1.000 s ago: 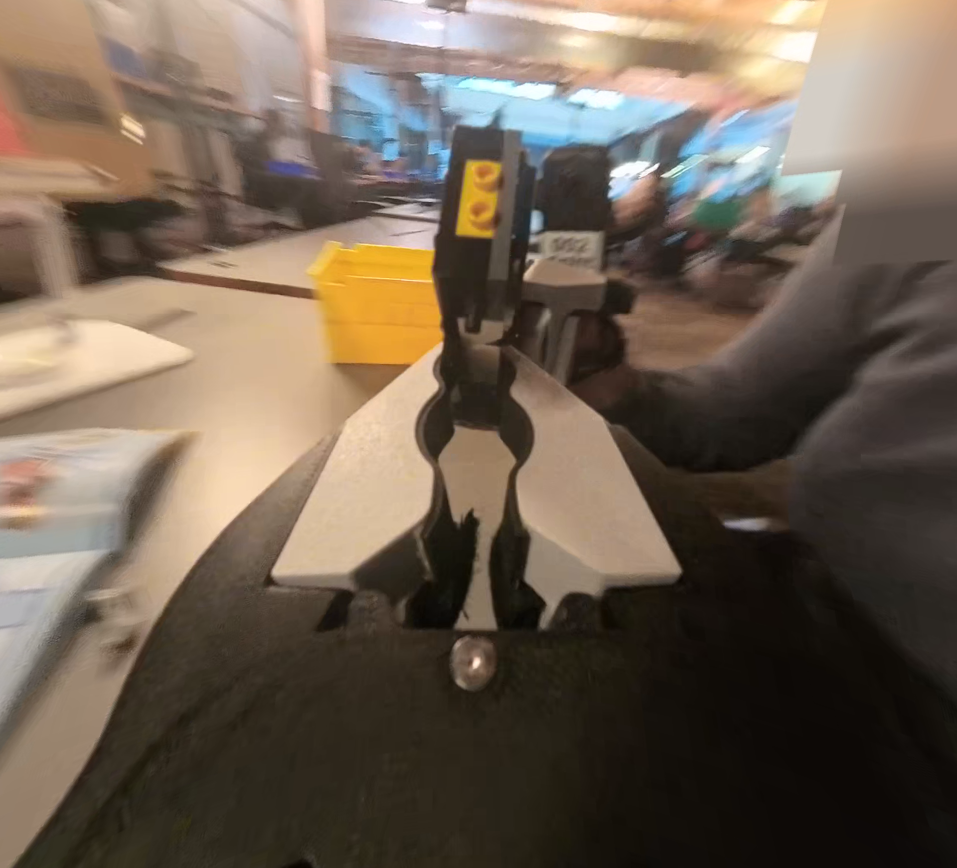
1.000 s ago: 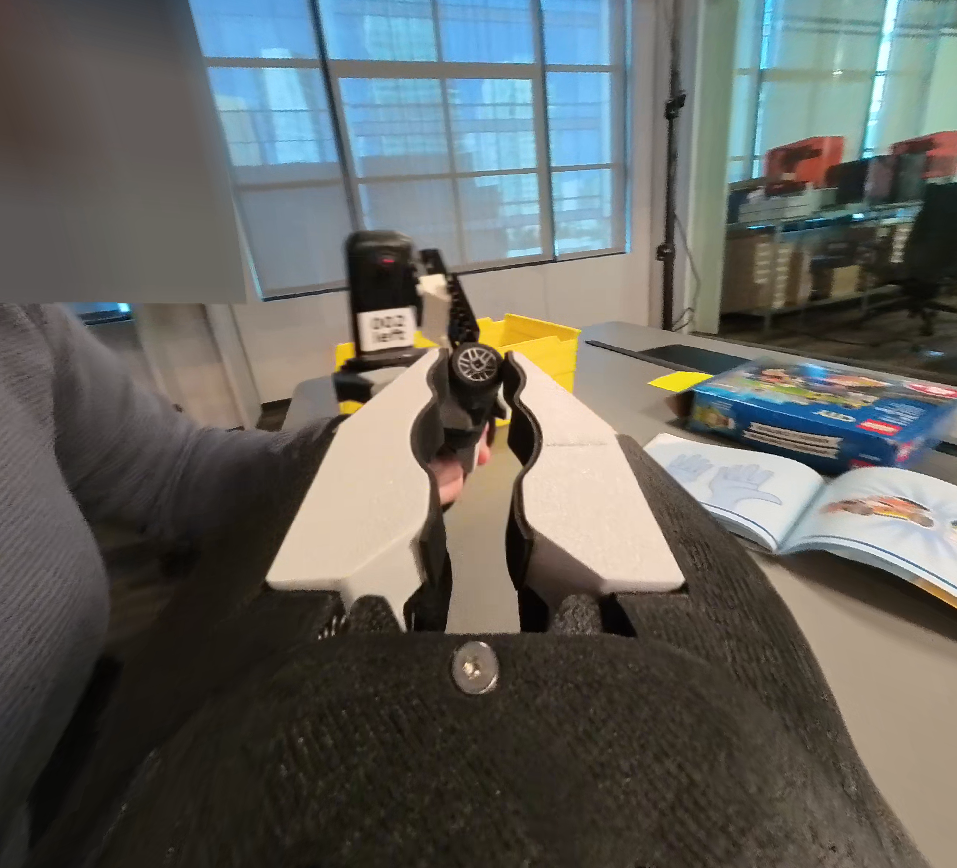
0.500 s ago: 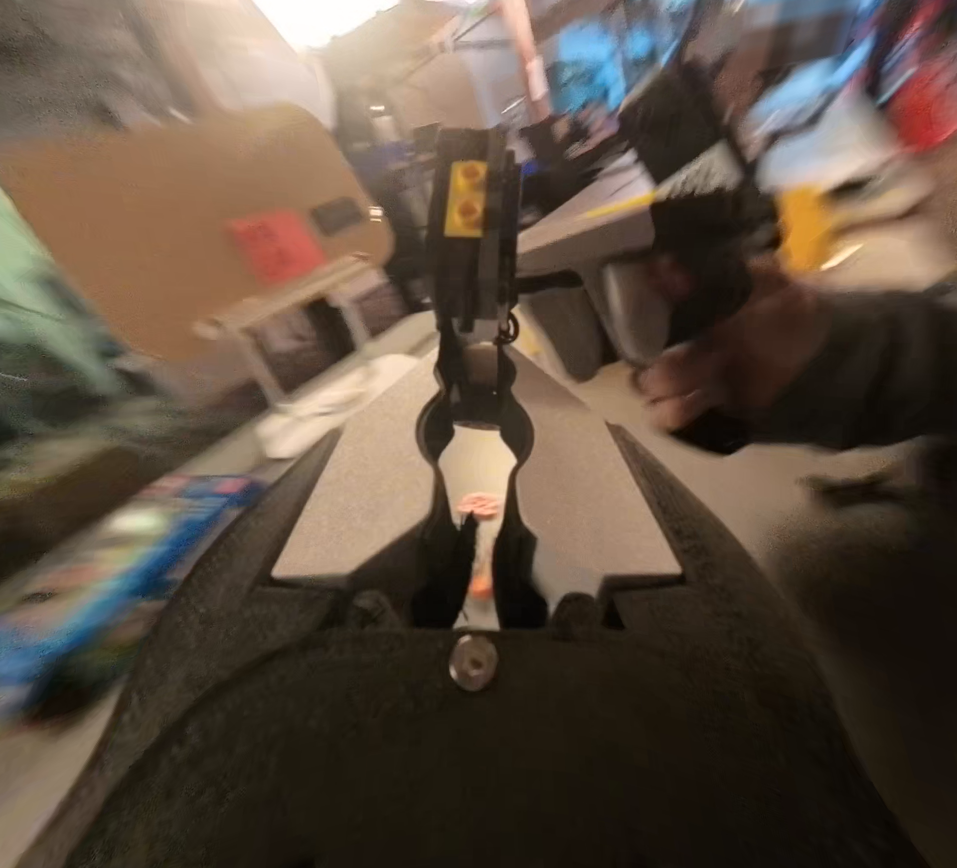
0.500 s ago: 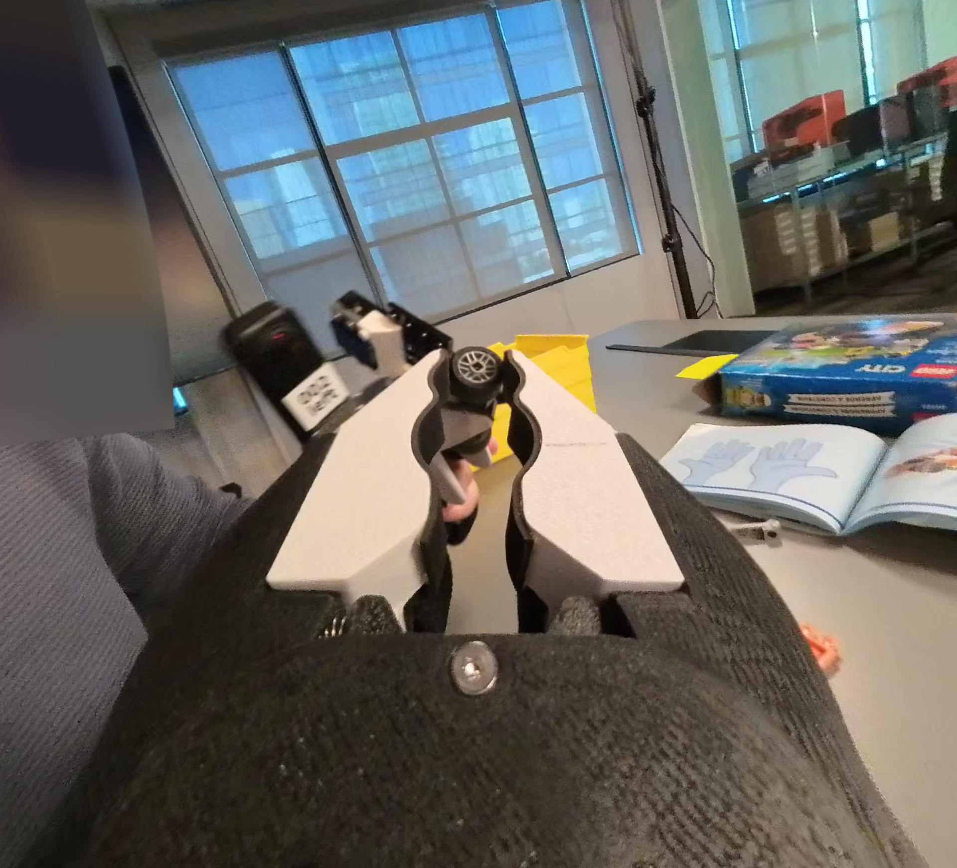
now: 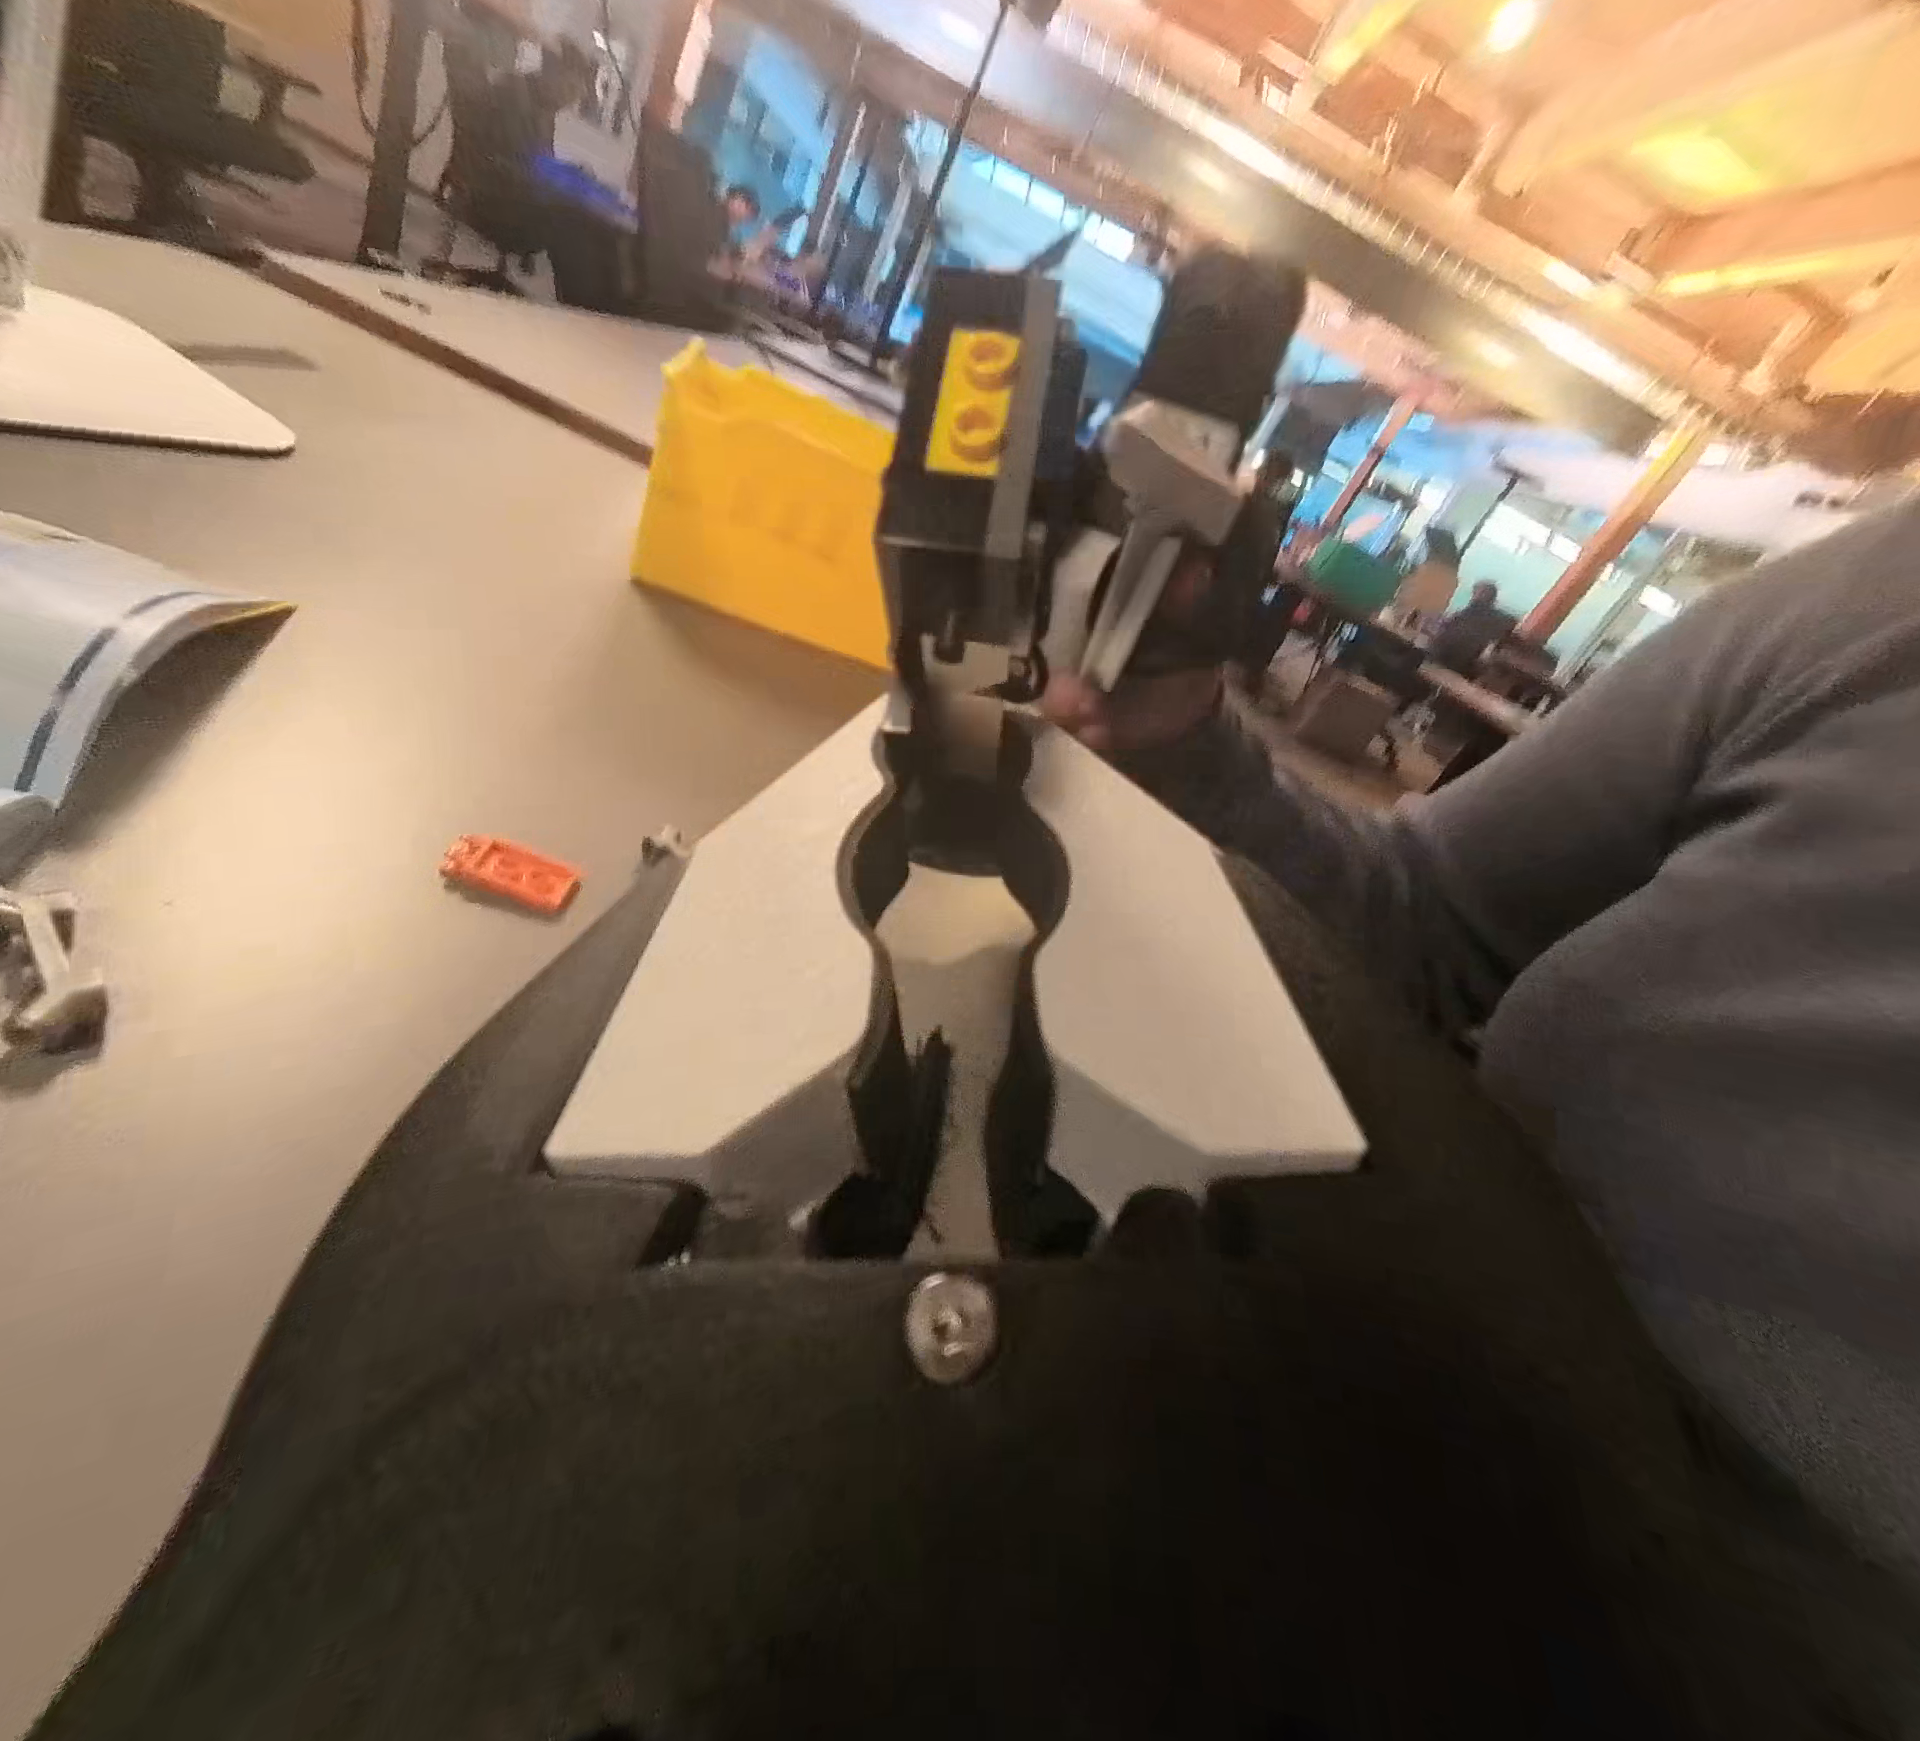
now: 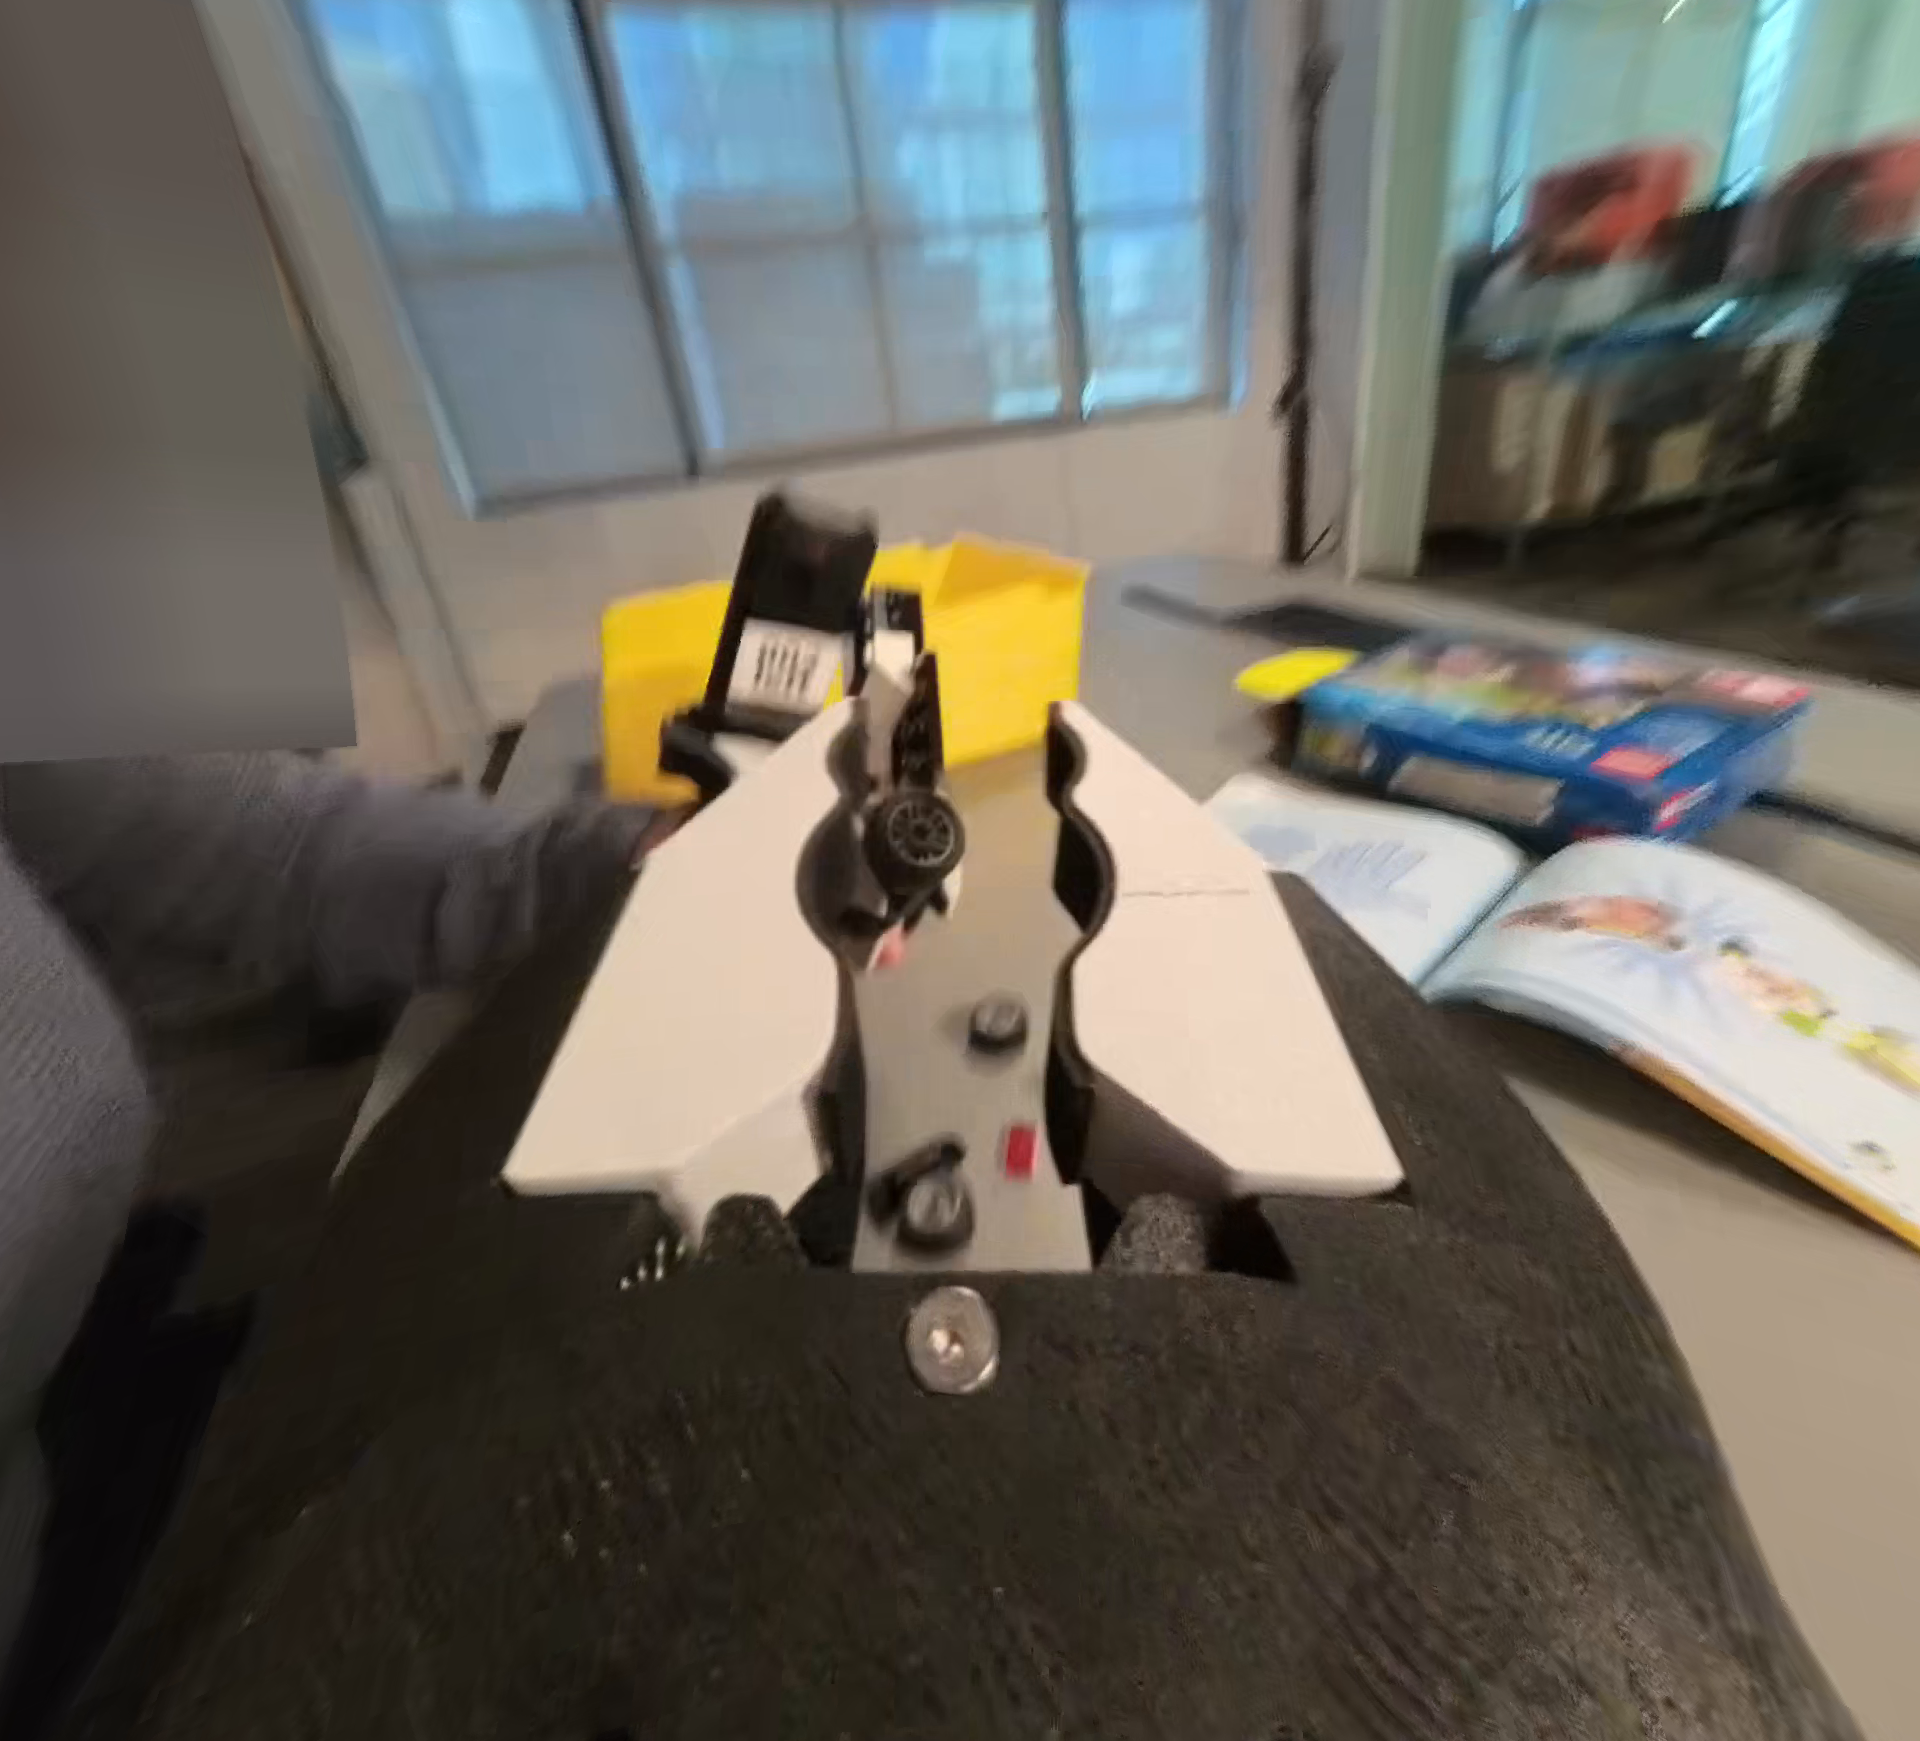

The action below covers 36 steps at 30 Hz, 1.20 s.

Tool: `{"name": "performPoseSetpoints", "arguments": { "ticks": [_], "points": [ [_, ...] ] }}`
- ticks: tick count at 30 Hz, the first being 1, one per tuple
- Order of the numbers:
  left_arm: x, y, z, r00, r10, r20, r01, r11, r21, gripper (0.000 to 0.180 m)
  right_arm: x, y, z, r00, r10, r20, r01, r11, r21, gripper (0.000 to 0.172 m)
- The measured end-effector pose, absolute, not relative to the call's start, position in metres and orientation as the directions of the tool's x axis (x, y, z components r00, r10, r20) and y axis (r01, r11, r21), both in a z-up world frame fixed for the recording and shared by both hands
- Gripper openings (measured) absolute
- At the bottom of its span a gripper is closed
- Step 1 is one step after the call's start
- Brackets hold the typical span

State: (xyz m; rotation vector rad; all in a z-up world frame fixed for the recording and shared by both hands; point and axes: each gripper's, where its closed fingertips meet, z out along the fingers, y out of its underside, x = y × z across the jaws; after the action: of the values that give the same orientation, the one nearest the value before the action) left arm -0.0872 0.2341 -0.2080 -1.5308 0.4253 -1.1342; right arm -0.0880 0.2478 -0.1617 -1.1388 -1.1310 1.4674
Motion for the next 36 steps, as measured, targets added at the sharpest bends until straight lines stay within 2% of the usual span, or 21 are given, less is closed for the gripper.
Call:
{"name": "performPoseSetpoints", "arguments": {
  "ticks": [2, 4, 7, 9, 11, 14, 17, 20, 27, 28, 29, 30, 31, 36],
  "points": [
    [-0.084, 0.231, -0.217, 0.501, -0.797, 0.337, 0.18, -0.284, -0.942, 0.01, -0.094, 0.234, -0.188, -0.253, 0.949, -0.189, 0.06, -0.18, -0.982, 0.047],
    [-0.082, 0.225, -0.227, 0.514, -0.824, 0.24, 0.047, -0.252, -0.966, 0.01, -0.091, 0.222, -0.212, -0.333, 0.912, -0.238, 0.216, -0.172, -0.961, 0.044],
    [-0.081, 0.22, -0.238, 0.507, -0.839, 0.198, -0.039, -0.252, -0.967, 0.01, -0.085, 0.217, -0.231, -0.364, 0.907, -0.212, 0.304, -0.099, -0.947, 0.041],
    [-0.08, 0.219, -0.24, 0.5, -0.845, 0.187, -0.065, -0.253, -0.965, 0.01, -0.083, 0.215, -0.236, -0.38, 0.9, -0.212, 0.333, -0.08, -0.939, 0.039],
    [-0.076, 0.217, -0.244, 0.496, -0.852, 0.167, -0.103, -0.248, -0.963, 0.01, -0.084, 0.208, -0.237, -0.414, 0.879, -0.236, 0.339, -0.092, -0.936, 0.021],
    [-0.075, 0.215, -0.245, 0.49, -0.854, 0.174, -0.107, -0.257, -0.96, 0.01, -0.084, 0.206, -0.236, -0.429, 0.867, -0.254, 0.337, -0.108, -0.935, 0.021],
    [-0.073, 0.209, -0.245, 0.465, -0.866, 0.183, -0.112, -0.263, -0.958, 0.01, -0.081, 0.201, -0.238, -0.431, 0.902, -0.02, 0.286, 0.115, -0.951, 0.02],
    [-0.073, 0.205, -0.254, 0.478, -0.873, 0.101, -0.214, -0.228, -0.95, 0.011, -0.077, 0.199, -0.248, -0.442, 0.897, -0.031, 0.293, 0.112, -0.95, 0.02],
    [-0.072, 0.198, -0.256, 0.462, -0.884, 0.072, -0.247, -0.206, -0.947, 0.011, -0.073, 0.195, -0.248, -0.431, 0.886, 0.169, 0.281, 0.311, -0.908, 0.019],
    [-0.08, 0.2, -0.264, 0.483, -0.875, 0.044, -0.296, -0.211, -0.932, 0.011, -0.065, 0.218, -0.243, -0.351, 0.913, 0.21, 0.298, 0.321, -0.899, 0.019],
    [-0.104, 0.207, -0.273, 0.55, -0.835, 0.014, -0.33, -0.233, -0.915, 0.011, -0.048, 0.244, -0.224, -0.252, 0.95, 0.186, 0.239, 0.248, -0.939, 0.018],
    [-0.117, 0.207, -0.258, 0.561, -0.82, 0.115, -0.198, -0.268, -0.943, 0.01, -0.034, 0.262, -0.209, -0.22, 0.971, 0.093, 0.159, 0.13, -0.979, 0.018],
    [-0.123, 0.21, -0.245, 0.562, -0.805, 0.189, -0.075, -0.277, -0.958, 0.009, -0.028, 0.272, -0.212, -0.198, 0.978, 0.063, 0.168, 0.097, -0.981, 0.018],
    [-0.111, 0.227, -0.255, 0.613, -0.778, 0.136, -0.141, -0.278, -0.95, 0.01, -0.045, 0.252, -0.29, -0.294, 0.956, 0.027, 0.529, 0.187, -0.828, 0.02]
  ]
}}
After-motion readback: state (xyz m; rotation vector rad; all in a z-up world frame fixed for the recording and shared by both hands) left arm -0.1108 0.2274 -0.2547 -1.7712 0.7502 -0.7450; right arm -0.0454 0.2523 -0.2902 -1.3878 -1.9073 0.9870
